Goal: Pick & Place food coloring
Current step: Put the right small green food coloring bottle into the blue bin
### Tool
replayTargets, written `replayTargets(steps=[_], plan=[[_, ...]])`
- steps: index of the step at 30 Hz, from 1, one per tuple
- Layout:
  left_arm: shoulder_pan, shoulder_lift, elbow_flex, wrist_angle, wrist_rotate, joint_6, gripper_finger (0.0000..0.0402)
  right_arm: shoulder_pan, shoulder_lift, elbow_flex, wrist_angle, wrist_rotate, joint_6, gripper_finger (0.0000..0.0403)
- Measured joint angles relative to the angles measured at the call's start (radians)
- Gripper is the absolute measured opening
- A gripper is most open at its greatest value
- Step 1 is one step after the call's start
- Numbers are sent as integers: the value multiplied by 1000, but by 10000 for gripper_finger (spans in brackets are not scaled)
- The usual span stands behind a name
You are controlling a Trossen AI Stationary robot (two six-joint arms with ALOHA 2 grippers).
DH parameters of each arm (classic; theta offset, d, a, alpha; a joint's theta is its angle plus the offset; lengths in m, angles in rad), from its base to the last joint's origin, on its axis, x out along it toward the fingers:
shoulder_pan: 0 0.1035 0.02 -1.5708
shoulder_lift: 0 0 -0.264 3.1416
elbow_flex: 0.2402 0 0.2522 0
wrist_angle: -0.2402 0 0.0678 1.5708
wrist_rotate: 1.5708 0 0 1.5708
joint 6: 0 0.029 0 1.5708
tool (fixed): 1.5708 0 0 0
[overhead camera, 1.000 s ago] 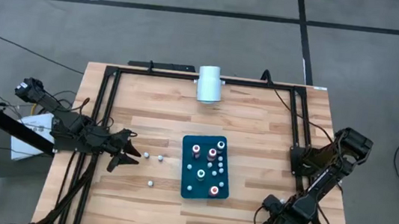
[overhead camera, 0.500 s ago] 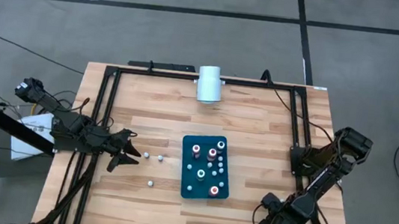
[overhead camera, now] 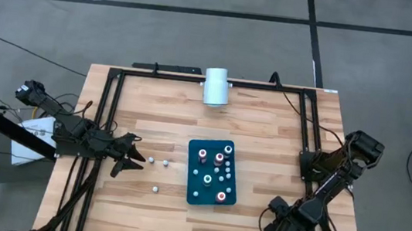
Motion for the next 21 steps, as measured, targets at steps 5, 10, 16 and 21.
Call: replayTargets(steps=[5, 10, 16, 21], plan=[[0, 0, 0, 0, 0, 0, 165, -2, 0, 0, -7, 5, 0, 99], [0, 0, 0, 0, 0, 0, 165, -7, 0, 0, -13, 7, -1, 99], [0, 0, 0, 0, 0, 0, 165, -33, 0, -1, -20, 7, -28, 99], [0, 0, 0, 0, 0, 0, 165, -58, 0, -1, -31, 8, -66, 99]])
